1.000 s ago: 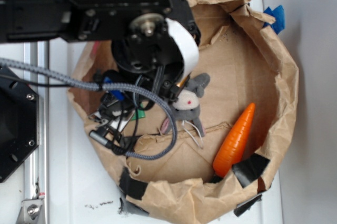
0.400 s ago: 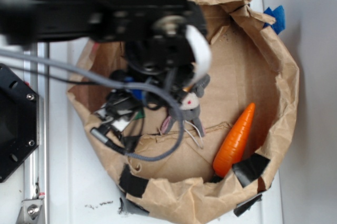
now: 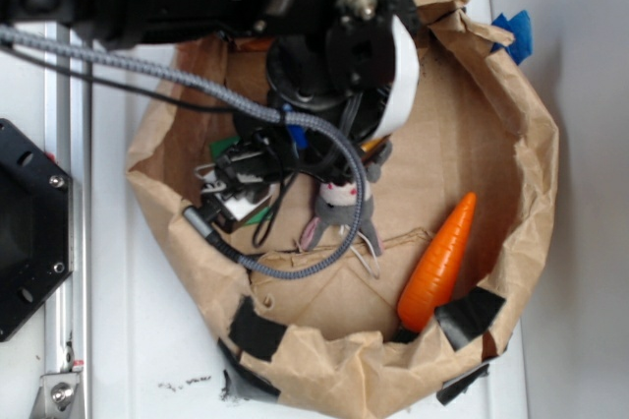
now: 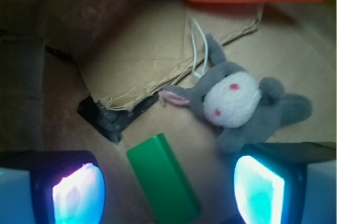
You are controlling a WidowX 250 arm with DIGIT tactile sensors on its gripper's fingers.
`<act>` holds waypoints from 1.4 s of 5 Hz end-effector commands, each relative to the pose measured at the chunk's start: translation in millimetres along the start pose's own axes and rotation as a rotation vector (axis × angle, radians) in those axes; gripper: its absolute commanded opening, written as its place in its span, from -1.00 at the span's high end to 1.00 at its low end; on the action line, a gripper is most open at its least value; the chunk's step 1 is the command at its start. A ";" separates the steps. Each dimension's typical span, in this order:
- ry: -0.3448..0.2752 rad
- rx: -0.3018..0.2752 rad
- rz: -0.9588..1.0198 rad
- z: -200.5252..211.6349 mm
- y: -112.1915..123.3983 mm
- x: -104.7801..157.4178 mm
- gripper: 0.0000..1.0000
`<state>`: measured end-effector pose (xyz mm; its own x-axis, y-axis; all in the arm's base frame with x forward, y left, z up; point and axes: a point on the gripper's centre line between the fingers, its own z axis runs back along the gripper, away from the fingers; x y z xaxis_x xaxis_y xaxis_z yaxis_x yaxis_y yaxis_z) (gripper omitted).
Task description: Grab the green block.
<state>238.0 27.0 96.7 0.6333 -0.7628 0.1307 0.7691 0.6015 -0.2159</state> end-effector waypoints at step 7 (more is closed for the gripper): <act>0.015 -0.015 -0.057 -33.1 -15.6 -1.4 -1.00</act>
<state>220.4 16.6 56.0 0.6036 -0.7898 0.1086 0.7832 0.5619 -0.2662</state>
